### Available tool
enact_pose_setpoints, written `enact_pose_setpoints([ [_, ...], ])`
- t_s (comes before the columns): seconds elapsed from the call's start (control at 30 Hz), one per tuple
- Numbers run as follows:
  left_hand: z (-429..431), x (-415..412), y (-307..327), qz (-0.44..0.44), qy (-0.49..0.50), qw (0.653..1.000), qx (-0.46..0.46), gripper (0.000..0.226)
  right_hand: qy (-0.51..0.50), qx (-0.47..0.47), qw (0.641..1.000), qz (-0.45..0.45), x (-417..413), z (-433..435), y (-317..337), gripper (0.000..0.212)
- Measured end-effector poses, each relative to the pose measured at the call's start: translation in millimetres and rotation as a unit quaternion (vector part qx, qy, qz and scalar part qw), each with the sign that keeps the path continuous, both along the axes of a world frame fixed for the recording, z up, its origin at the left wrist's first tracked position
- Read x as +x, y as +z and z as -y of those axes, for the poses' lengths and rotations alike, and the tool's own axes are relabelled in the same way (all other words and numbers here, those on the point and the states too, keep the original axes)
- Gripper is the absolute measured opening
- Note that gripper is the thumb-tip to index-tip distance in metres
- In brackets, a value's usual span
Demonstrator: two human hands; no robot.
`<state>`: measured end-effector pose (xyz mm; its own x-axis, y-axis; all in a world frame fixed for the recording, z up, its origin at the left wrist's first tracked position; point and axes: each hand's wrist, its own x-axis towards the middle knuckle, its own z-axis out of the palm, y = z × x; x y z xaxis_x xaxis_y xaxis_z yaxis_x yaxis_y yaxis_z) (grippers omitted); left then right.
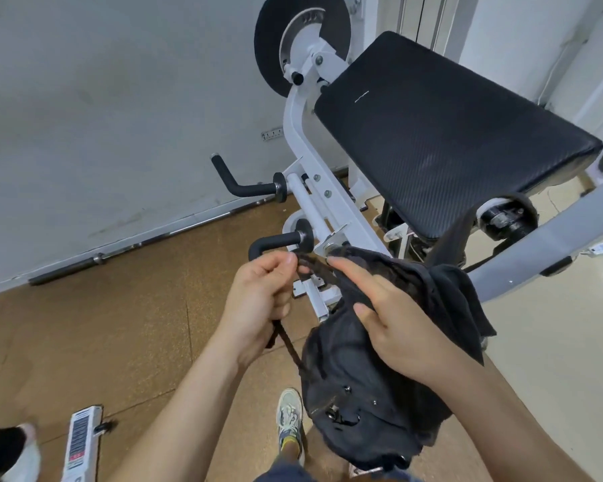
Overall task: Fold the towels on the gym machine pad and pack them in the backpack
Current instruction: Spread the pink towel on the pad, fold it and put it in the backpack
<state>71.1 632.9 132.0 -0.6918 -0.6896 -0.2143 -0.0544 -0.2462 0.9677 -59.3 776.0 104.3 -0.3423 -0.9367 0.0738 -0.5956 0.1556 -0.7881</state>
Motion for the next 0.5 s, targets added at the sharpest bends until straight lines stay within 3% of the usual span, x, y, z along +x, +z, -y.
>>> enact_pose_setpoints([
  [0.17,14.8,-6.6,26.1,-0.086,0.028,0.995,0.052,0.036,0.018,0.085,0.996,0.002,1.1,6.6,-14.8,0.079],
  [0.3,28.1,-2.6,24.7,-0.129,0.104,0.981,0.099,0.035,0.015,0.148,0.989,-0.002,0.1,4.9,-22.0,0.076],
  [0.37,36.0,3.8,2.8,-0.024,0.128,0.99,0.05,0.032,-0.02,0.154,0.988,-0.027,-2.0,1.6,-24.4,0.062],
  [0.4,38.0,9.5,-13.8,0.09,0.095,0.991,-0.035,0.029,-0.043,0.155,0.986,-0.04,-3.0,-0.5,-25.8,0.058],
  [0.43,38.4,16.8,-33.5,0.232,0.012,0.961,-0.152,0.024,-0.064,0.154,0.985,-0.044,-3.7,-1.9,-27.3,0.057],
  [0.47,36.2,25.0,-53.8,0.356,-0.113,0.896,-0.238,0.014,-0.078,0.152,0.984,-0.042,-4.0,-2.7,-28.3,0.059],
  [0.5,30.6,30.4,-71.0,0.444,-0.237,0.823,-0.263,0.007,-0.083,0.148,0.985,-0.038,-3.7,-2.3,-28.8,0.062],
])
